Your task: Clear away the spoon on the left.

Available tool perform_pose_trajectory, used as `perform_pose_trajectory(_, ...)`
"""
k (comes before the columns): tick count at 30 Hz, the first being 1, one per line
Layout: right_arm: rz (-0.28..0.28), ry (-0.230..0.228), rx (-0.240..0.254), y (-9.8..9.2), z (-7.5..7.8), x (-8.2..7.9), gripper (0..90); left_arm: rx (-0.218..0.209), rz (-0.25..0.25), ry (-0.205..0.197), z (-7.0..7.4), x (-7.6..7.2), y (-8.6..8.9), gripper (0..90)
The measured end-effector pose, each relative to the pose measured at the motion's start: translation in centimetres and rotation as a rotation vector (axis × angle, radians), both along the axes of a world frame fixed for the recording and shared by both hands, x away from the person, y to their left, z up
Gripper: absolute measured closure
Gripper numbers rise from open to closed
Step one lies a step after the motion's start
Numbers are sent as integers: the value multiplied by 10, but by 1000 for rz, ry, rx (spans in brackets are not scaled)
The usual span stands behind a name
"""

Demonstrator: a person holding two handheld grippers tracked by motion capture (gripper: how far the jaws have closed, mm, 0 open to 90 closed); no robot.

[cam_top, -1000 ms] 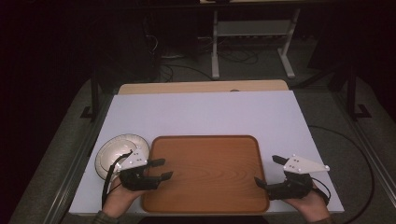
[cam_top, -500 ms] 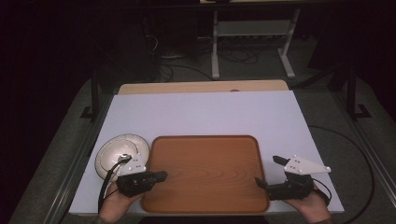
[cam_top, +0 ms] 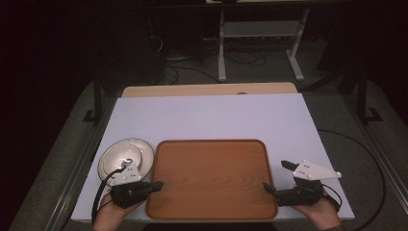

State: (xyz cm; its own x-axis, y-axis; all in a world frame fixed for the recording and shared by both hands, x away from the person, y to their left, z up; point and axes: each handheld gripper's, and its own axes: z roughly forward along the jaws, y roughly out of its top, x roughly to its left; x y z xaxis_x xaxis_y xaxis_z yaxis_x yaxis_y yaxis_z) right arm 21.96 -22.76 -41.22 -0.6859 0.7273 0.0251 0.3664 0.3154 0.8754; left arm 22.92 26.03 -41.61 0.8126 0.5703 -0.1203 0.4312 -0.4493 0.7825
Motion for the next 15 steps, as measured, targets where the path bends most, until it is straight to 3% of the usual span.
perform_pose_trajectory(15,-3,-2,2,0,0,0,51,-16,47,-4,4,-2,21,894)
